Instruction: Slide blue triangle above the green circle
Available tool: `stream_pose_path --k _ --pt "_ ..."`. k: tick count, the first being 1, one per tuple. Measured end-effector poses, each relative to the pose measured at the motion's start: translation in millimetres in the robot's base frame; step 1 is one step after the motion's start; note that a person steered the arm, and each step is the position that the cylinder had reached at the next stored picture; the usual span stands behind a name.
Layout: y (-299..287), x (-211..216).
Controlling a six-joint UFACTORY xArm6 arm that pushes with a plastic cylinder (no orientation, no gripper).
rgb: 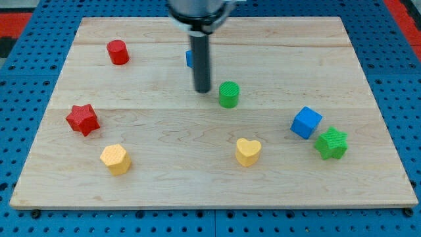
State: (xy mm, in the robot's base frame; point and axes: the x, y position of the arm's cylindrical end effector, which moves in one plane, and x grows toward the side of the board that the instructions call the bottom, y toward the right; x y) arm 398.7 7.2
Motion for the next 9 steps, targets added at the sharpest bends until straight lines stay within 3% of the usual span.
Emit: stream_pose_path --k 1,3,4,5,6,7,9 --pt "44.5 2.3" --pt "83.5 49.3" --pt "6.1 15.4" --pt "-27.9 -51.9" --pt "-13.4 -105.3" --pt "-75.9 -155.3" --pt "-147.7 -206.3"
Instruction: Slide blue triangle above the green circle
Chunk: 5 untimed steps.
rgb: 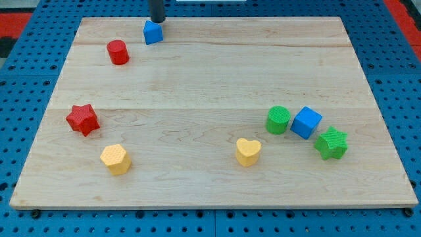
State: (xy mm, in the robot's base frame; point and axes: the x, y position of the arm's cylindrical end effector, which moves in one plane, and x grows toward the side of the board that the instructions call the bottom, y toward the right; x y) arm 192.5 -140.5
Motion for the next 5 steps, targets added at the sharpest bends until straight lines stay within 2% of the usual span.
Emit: stream_pose_path --k 1,2,3,5 --pt "-14.3 26.6" --pt "5.5 49.6" --pt "30.0 60.9" --pt "69.2 57.4"
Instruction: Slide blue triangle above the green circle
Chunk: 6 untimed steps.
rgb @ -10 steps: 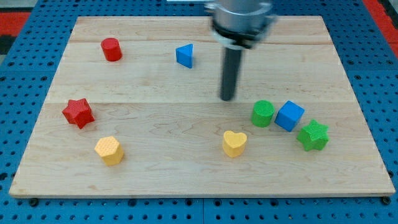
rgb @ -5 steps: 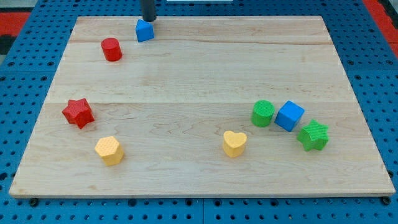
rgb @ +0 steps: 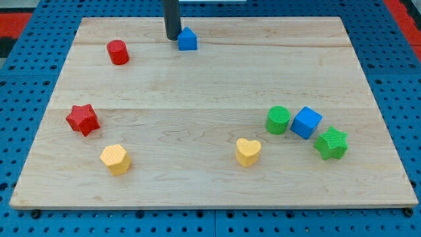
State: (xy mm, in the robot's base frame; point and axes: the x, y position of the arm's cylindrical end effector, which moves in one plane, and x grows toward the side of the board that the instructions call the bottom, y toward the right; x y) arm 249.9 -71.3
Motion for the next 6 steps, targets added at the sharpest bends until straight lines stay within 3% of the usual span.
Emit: stream_pose_path --k 4,6 --pt "123.4 36.1" --pt "121.8 83.1"
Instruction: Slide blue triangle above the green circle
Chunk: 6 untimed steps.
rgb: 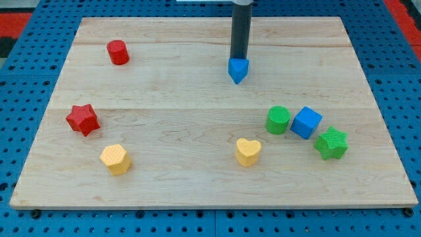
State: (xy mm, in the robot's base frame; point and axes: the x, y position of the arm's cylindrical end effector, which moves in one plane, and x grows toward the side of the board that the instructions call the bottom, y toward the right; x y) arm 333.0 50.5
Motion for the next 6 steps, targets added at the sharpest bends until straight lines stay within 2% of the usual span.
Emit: stream_pose_path --k 3,4,5,6 --pt "-0.5 85.8" --pt "-54.8 87.5" --pt "-30.0 108.4" --pt "21.3 125.8"
